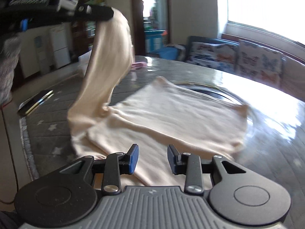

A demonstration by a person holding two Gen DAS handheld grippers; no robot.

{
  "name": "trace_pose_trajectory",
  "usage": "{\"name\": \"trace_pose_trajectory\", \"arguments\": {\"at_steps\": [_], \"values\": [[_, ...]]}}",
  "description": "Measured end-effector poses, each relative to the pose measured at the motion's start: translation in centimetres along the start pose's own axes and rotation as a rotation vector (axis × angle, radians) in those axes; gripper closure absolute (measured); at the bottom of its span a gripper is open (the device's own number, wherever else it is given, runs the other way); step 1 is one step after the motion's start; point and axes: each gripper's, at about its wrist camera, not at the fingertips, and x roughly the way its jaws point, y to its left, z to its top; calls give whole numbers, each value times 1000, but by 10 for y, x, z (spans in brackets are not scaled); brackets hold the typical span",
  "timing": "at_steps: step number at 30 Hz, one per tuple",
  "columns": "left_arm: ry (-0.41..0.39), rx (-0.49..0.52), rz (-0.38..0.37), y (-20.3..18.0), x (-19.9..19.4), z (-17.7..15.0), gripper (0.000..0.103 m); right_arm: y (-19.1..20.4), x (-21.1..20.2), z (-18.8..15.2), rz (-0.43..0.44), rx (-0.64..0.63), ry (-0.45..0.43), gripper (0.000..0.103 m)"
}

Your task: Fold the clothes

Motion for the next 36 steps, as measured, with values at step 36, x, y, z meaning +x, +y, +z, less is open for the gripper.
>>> {"name": "trace_pose_trajectory", "arguments": {"at_steps": [36], "values": [[294,-62,119,72,25,-87,79,-49,8,0,-185,131,-8,95]]}}
